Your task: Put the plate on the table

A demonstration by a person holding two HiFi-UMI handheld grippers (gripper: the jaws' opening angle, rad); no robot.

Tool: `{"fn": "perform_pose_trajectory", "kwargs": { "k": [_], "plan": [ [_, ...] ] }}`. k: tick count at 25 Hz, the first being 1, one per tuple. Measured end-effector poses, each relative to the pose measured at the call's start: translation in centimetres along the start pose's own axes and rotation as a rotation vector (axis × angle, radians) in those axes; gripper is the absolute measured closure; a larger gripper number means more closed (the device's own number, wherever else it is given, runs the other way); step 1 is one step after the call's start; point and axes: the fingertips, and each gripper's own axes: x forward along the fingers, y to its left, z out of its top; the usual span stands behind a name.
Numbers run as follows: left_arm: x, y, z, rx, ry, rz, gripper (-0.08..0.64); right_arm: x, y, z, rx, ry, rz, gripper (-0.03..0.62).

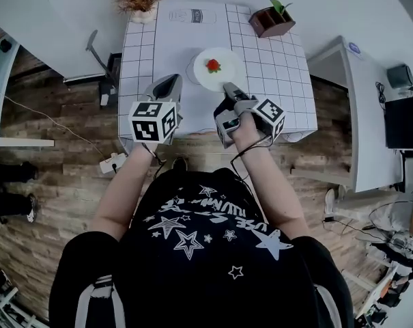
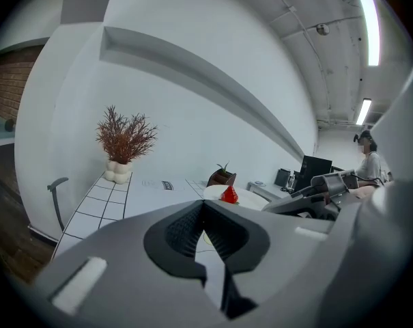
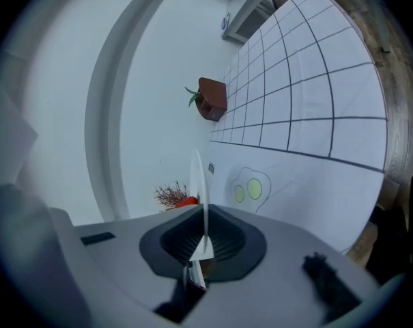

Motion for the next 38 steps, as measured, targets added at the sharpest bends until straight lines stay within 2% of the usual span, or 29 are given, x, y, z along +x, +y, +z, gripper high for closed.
{"fn": "perform_pose_trajectory", "kwargs": {
  "k": [9,11,26,33,38],
  "plan": [
    [2.4,2.5,0.0,-0.043,0.013,0.024,0.552,3.3,-0.6,2.2,0.022,0.009,-0.019,0.572],
    [3.0,2.9,0.0,-0.047,0.016,0.041,0.552,4.2,-0.8,2.5,0.010,0.033,-0.037,0.572],
    [8.7,7.4,4.2,-0.054,-0.022,0.202,0.552,15.1,1.5,7.1,-0.086,0.209,0.009,0.572],
    [11.7,8.1,4.0,-0.067,0.006,0.249,0.552,18.4,0.4,8.9,-0.099,0.278,-0.021,0.572],
    [13.2,8.4,3.5,-0.078,0.027,0.275,0.552,19.7,-1.1,8.6,-0.097,0.341,-0.052,0.572]
  ]
}}
